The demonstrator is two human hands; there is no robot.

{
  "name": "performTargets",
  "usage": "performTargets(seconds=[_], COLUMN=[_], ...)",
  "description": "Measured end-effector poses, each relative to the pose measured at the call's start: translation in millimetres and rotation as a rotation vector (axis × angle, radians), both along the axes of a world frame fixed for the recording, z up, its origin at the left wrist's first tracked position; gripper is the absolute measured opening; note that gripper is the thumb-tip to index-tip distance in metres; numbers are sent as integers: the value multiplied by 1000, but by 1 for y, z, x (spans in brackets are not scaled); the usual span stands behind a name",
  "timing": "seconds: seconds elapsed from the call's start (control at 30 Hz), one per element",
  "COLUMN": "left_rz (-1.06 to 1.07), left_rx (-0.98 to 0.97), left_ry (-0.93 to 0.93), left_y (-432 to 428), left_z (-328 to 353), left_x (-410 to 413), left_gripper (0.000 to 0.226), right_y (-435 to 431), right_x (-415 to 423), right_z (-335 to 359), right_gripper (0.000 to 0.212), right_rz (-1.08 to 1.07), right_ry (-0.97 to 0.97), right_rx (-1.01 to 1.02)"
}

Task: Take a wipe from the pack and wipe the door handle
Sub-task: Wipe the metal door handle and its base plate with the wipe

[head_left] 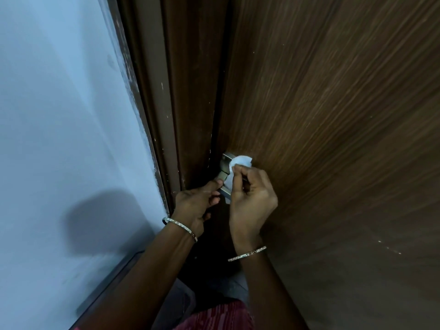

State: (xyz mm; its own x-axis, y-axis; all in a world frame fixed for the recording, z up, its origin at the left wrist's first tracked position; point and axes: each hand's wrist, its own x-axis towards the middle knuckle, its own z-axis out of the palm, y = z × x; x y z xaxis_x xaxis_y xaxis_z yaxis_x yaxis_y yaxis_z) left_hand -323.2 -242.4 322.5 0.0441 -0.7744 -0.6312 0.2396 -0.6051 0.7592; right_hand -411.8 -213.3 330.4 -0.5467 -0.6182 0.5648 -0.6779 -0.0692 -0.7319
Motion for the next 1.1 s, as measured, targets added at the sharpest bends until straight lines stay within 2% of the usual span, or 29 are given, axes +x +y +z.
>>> performTargets(seconds=[0.1, 0.2, 0.4, 0.5, 0.6, 0.73, 0.83, 0.93, 1.03, 1.1], left_rz=[-8, -14, -14, -18, -18, -12, -6, -7, -12, -16], left_rx=[-13, -29, -36, -42, -52, -49, -45, -53, -62, -62], left_ry=[-10, -29, -26, -16, -19, -4, 11, 21, 3, -7], left_y=[0, 0, -2, -2, -2, -2, -2, -1, -1, -1], left_z=[-2, -5, -10, -10, -10, -11, -12, -13, -11, -10], left_x=[1, 2, 3, 2, 1, 2, 3, 5, 4, 4], left_gripper=[26, 27, 29, 29, 29, 28, 28, 26, 28, 29], right_y=[3, -1, -7, -3, 2, -2, -4, 4, 9, 9], right_x=[-5, -10, -7, -7, -7, -4, -3, -3, -8, -8], right_z=[-9, -4, 18, 8, -2, 13, 18, 6, -5, -8], right_gripper=[9, 9, 5, 5, 8, 6, 9, 22, 35, 34], right_rz=[21, 24, 64, 82, 96, 56, 71, 104, 133, 103], right_ry=[-71, -123, -57, 19, -29, -5, 86, 218, 170, 108], right_rx=[157, 218, 19, 122, 229, 34, -53, -23, 49, 89])
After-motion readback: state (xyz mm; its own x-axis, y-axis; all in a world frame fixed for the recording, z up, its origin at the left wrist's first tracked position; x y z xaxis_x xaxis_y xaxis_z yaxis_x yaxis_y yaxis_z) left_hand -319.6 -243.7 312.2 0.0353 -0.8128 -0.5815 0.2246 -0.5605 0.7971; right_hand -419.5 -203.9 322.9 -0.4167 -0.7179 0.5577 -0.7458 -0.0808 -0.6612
